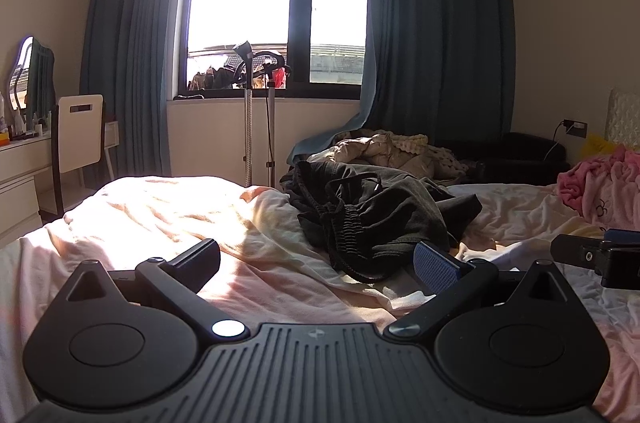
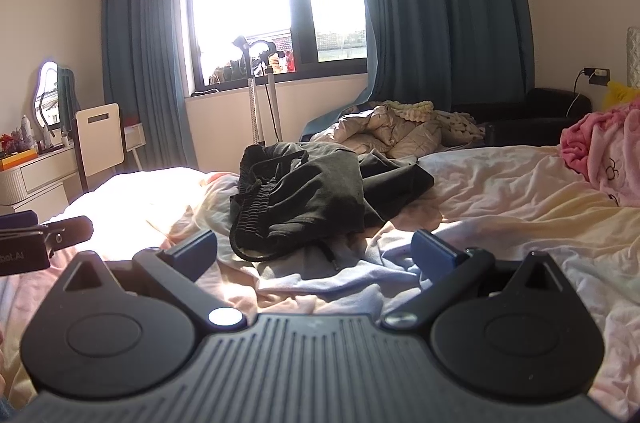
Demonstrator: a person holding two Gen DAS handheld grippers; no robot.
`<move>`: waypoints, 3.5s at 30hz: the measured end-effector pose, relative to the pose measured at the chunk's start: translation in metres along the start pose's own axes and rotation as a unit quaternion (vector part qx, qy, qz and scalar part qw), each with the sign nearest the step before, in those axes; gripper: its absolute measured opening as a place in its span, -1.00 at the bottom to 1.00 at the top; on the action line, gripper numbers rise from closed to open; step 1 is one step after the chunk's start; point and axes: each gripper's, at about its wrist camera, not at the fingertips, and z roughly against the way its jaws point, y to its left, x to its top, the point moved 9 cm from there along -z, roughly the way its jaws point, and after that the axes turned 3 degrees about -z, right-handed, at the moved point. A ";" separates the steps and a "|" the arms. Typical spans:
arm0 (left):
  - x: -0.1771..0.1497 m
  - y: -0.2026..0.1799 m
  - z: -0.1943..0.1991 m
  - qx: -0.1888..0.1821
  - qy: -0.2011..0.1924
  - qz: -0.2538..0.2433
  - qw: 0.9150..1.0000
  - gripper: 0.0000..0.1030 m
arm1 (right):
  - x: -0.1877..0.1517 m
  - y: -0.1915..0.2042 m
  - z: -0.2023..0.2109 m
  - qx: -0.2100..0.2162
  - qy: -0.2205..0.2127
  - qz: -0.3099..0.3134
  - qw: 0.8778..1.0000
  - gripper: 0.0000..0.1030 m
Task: Fold clothes
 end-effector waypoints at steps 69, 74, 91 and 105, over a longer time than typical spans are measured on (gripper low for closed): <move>0.011 -0.037 -0.058 -0.021 0.029 -0.011 0.999 1.00 | 0.005 -0.031 -0.025 -0.029 -0.052 -0.031 0.998 1.00; 0.009 -0.061 -0.106 -0.052 0.084 0.023 0.995 1.00 | 0.001 -0.039 -0.036 -0.030 -0.043 -0.030 0.998 1.00; -0.059 -0.099 -0.277 -0.144 0.228 0.405 0.874 0.89 | -0.019 -0.088 -0.071 -0.069 -0.012 -0.108 0.992 1.00; -0.024 -0.059 -0.319 0.004 0.117 0.346 0.931 -0.68 | -0.056 -0.086 -0.110 -0.053 0.037 -0.098 0.993 1.00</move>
